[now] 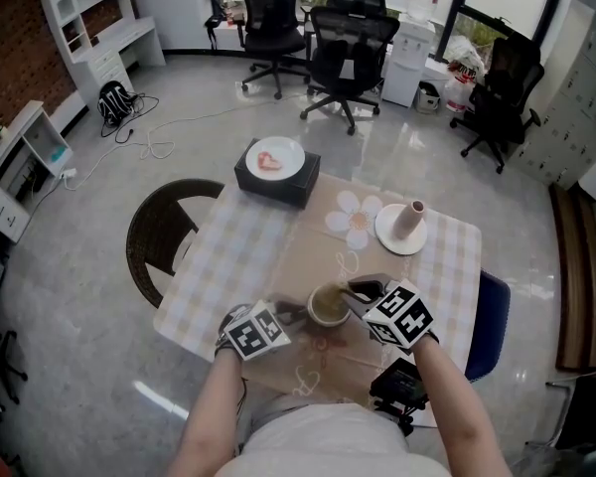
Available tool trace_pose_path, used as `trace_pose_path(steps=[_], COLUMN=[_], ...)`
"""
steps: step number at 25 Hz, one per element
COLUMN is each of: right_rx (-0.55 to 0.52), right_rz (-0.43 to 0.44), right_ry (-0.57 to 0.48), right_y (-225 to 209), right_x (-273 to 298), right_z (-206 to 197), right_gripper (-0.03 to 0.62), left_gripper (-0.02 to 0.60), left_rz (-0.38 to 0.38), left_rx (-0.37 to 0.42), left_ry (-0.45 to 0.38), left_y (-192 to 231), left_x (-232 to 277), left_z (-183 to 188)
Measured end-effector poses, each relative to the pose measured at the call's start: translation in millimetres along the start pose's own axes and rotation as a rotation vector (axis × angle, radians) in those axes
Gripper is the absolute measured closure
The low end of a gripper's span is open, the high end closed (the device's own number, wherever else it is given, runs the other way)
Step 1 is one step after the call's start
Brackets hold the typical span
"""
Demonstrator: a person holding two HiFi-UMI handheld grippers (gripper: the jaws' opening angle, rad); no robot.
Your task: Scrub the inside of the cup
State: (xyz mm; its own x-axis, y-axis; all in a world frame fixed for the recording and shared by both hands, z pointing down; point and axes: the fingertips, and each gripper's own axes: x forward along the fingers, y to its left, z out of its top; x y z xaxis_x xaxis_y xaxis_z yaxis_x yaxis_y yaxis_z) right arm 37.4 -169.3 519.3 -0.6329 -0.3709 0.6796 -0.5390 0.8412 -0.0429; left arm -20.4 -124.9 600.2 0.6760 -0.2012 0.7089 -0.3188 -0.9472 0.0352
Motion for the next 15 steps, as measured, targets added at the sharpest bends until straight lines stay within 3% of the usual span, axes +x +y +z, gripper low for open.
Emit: trace_pose_path(steps=[6,15], right_rx=[-0.132,-0.161], right_rz=[0.032,0.188], right_ry=[0.138,0.302], right_y=[0.7,12.6], right_x=[-4.0,-4.5], right_z=[-3.5,-16.5], right_gripper=[0.544,0.545], left_gripper=[0.512,0.512], left_rz=[0.002,0.003], left_rx=[-0.009,-0.021], left_ry=[-0.004,-0.007], left_y=[0.7,1.3], left_x=[2.0,2.2], left_z=[-3.7,-4.3])
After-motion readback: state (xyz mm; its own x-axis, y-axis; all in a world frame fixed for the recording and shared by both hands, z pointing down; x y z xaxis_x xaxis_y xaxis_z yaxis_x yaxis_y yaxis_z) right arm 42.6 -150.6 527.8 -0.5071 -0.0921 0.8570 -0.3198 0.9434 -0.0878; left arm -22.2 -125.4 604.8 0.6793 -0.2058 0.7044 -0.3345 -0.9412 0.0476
